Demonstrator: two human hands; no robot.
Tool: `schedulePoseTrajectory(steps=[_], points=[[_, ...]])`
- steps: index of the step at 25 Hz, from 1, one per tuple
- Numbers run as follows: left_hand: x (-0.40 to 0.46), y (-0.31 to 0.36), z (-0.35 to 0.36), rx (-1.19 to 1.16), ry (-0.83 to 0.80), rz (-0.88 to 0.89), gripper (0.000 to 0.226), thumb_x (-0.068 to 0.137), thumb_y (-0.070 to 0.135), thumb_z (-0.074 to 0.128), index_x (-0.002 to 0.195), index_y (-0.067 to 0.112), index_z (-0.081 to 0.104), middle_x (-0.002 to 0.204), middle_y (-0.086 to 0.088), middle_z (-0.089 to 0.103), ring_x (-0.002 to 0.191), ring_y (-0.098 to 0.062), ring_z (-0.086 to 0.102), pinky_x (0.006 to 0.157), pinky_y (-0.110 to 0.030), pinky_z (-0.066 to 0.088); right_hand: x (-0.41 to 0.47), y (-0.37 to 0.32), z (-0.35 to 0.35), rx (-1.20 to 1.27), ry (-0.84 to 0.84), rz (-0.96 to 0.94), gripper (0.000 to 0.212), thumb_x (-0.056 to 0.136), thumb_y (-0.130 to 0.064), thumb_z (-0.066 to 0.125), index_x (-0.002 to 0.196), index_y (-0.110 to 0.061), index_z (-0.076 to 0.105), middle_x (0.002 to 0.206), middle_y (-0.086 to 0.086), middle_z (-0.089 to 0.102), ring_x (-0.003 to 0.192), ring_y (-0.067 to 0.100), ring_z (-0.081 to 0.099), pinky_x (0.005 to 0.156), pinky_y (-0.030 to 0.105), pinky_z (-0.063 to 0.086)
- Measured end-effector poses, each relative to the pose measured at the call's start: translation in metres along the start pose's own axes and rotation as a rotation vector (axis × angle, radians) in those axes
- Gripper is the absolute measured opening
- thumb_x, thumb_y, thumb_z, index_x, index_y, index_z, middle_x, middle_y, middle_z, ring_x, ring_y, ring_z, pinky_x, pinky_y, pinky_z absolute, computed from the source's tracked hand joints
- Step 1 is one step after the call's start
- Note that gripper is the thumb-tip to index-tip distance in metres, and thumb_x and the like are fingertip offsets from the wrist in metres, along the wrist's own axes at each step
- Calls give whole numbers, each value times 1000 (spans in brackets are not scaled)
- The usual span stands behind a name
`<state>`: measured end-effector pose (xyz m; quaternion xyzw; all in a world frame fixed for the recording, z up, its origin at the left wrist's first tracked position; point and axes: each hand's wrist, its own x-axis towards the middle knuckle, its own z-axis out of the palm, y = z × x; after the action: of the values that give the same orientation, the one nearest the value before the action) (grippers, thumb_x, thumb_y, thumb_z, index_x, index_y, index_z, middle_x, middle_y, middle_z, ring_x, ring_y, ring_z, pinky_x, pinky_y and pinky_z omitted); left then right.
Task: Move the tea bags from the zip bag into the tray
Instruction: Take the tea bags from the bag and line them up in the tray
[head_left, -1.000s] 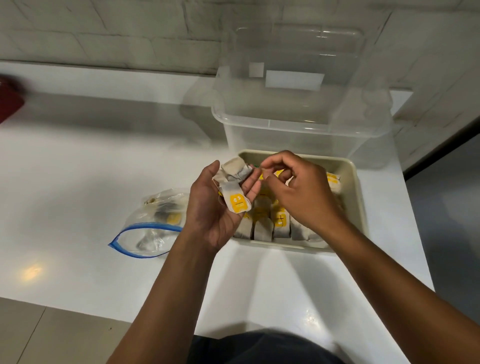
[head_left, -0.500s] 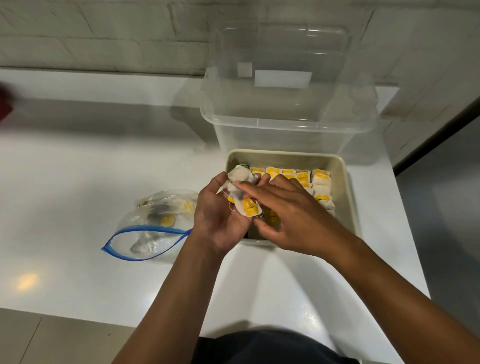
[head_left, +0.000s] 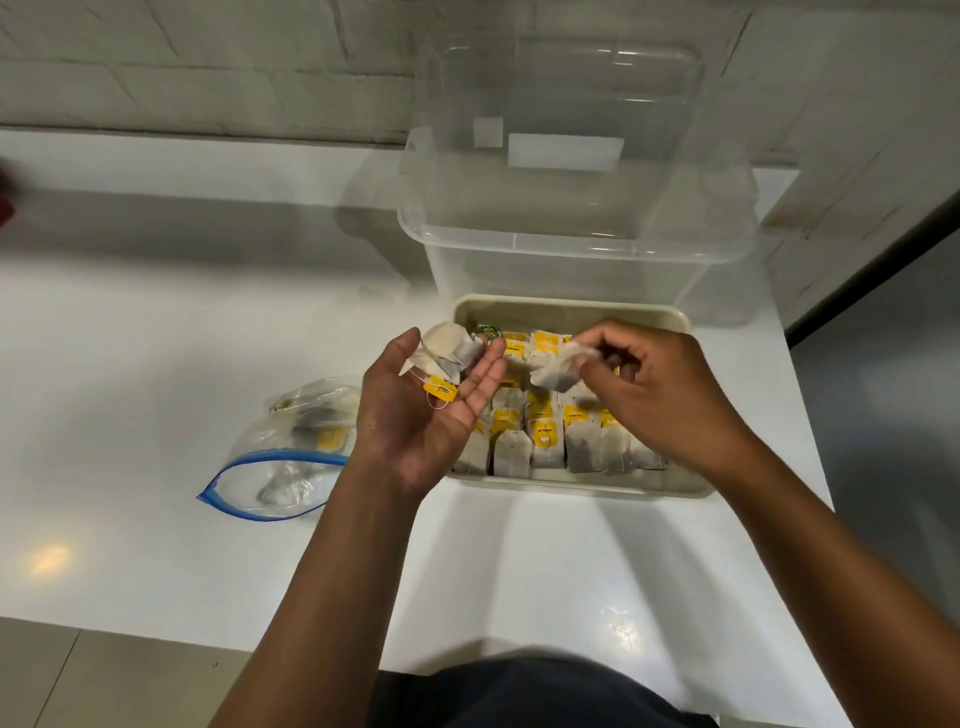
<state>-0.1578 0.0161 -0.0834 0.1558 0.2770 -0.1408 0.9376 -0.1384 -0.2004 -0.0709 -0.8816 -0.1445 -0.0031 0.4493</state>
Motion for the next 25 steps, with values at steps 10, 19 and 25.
schedulePoseTrajectory(steps=[10, 19, 25], points=[[-2, 3, -4, 42, -26, -34, 53, 98, 35, 51, 134, -4, 51, 130, -30, 59, 122, -41, 59, 112, -47, 39, -3, 45, 37, -310, -622, 132, 7, 88, -19, 69, 92, -24, 67, 83, -9, 68, 78, 5, 63, 70, 22, 48], [-3, 1, 3, 73, -29, -61, 54, 99, 36, 49, 137, -1, 50, 130, -28, 60, 123, -40, 59, 112, -47, 39, -4, 50, 44, -412, -417, 57, 14, 81, -37, 73, 76, -28, 63, 68, -13, 59, 68, 6, 57, 64, 37, 53], [0, -11, 5, 115, -33, -74, 55, 99, 37, 47, 140, 0, 49, 130, -27, 60, 124, -38, 59, 111, -47, 40, -3, 43, 34, -356, -249, 80, 16, 85, -45, 66, 97, -35, 67, 74, -18, 65, 67, -1, 60, 62, 28, 52]])
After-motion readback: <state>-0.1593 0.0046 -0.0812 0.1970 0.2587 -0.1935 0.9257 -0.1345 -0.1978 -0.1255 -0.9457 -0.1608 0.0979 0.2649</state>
